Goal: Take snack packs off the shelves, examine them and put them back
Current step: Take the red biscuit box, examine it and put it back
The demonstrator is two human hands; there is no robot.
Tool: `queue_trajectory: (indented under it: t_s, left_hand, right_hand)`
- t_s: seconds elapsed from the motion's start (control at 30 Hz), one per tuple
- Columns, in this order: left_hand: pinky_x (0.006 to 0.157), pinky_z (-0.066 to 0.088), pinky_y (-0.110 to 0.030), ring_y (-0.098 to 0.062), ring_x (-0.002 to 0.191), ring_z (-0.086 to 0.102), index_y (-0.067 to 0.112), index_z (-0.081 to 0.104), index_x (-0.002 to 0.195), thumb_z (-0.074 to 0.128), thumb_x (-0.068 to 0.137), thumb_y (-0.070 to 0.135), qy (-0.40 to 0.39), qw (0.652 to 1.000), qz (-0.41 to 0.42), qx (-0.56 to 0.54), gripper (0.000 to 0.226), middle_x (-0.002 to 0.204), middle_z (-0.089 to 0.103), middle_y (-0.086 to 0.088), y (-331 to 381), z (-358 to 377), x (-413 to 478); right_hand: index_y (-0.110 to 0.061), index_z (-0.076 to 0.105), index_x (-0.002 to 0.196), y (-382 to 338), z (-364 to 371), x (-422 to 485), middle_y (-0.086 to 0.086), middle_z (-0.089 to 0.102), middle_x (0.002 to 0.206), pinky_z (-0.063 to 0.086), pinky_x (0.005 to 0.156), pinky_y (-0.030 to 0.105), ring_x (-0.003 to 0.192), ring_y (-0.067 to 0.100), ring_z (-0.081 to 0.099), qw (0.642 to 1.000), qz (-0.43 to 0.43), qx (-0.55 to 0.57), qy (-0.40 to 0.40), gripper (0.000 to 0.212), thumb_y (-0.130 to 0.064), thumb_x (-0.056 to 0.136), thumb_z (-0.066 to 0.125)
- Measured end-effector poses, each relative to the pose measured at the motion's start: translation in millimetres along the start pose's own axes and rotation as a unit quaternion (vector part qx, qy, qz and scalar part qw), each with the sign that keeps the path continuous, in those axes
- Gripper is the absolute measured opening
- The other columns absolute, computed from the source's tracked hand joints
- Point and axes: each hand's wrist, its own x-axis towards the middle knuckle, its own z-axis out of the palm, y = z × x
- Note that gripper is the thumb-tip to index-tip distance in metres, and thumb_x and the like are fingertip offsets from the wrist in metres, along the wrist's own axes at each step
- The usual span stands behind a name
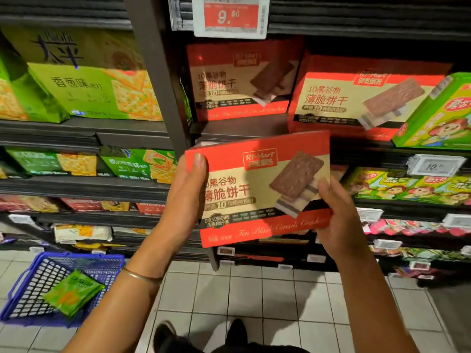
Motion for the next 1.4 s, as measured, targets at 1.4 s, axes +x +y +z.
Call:
queue_trajectory:
  t_s: [1.4]
  left_hand:
    - [0.103, 0.053, -0.041, -0.026, 0.123, 0.062, 0.022, 0.041, 0.158, 0.078, 0.079, 0.067, -0.036, 0.995, -0.022, -0.086, 0.099, 0.137, 0.065, -0.009, -37, -101, -234]
  right_hand:
    - [-0.021, 0.061, 0.134, 45, 30, -197, 0.011, 0.070, 0.123, 0.059, 0.091, 0.041, 0.121, 0.030, 0.065, 0.984, 0.113, -0.016, -0.137, 0.069, -0.009, 0.066, 0.064]
